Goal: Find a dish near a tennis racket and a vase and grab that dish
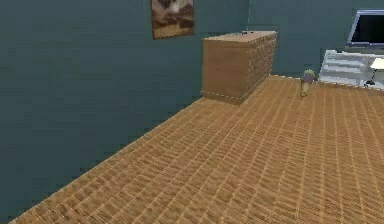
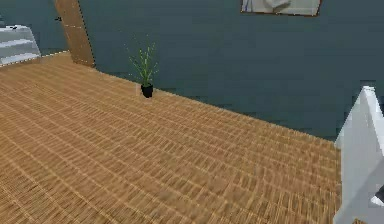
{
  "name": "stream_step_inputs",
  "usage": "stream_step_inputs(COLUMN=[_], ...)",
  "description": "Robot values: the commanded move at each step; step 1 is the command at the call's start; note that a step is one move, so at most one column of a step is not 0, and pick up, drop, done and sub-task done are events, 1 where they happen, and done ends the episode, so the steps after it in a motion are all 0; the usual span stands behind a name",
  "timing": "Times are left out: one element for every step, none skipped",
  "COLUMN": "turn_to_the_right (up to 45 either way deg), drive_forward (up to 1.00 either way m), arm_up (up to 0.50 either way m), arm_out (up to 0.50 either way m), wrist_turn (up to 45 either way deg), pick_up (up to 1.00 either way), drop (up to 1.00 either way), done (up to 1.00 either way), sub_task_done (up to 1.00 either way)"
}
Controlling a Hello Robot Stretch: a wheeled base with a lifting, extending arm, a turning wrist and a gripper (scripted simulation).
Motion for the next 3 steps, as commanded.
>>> stream_step_inputs(turn_to_the_right=[-12.0,0.0,-42.0], drive_forward=[0.0,0.75,0.0], arm_up=[0.0,0.0,0.0], arm_out=[0.0,0.0,0.0], wrist_turn=[0.0,0.0,0.0], pick_up=[0.0,0.0,0.0], drop=[0.0,0.0,0.0], done=[0.0,0.0,0.0], sub_task_done=[0.0,0.0,0.0])
